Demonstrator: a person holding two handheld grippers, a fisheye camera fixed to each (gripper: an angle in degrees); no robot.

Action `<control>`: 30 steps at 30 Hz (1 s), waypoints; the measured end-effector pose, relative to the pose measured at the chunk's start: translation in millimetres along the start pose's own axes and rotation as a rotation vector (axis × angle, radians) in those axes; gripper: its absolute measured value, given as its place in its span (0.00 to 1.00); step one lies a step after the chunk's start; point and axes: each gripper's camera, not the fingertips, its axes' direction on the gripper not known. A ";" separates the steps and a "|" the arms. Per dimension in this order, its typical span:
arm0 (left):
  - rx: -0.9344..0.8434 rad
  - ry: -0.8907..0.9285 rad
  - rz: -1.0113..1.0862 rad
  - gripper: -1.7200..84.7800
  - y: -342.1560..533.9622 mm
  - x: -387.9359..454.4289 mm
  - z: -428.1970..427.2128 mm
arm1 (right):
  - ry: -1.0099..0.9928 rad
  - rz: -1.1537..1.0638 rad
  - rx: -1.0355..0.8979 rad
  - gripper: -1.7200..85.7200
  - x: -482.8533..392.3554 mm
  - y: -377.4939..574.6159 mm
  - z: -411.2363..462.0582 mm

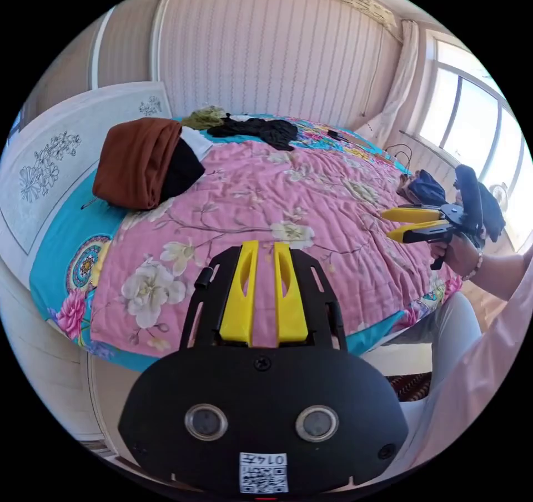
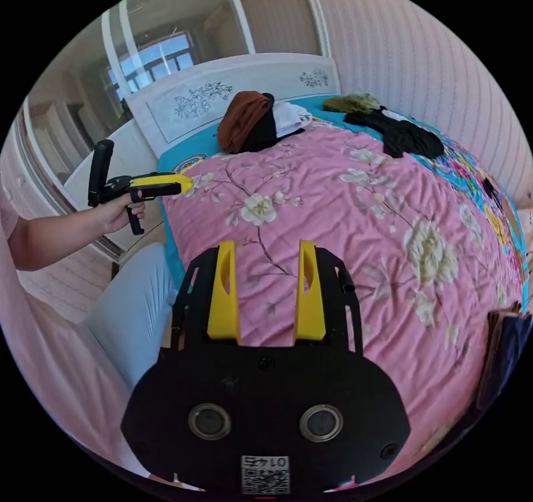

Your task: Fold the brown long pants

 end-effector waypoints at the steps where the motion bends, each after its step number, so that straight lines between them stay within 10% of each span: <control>1: 0.003 -0.009 -0.013 0.08 0.8 -9.8 -1.3 | 0.002 -0.034 0.004 0.18 -4.7 -10.0 5.4; 20: 0.024 -0.305 -0.275 0.19 -95.6 -220.2 53.4 | 0.037 -0.048 -0.098 0.24 -12.0 -321.5 224.3; 30: -0.022 -0.401 -0.219 0.06 -108.5 -217.4 17.1 | -0.122 -0.001 -0.220 0.04 -5.5 -351.8 237.1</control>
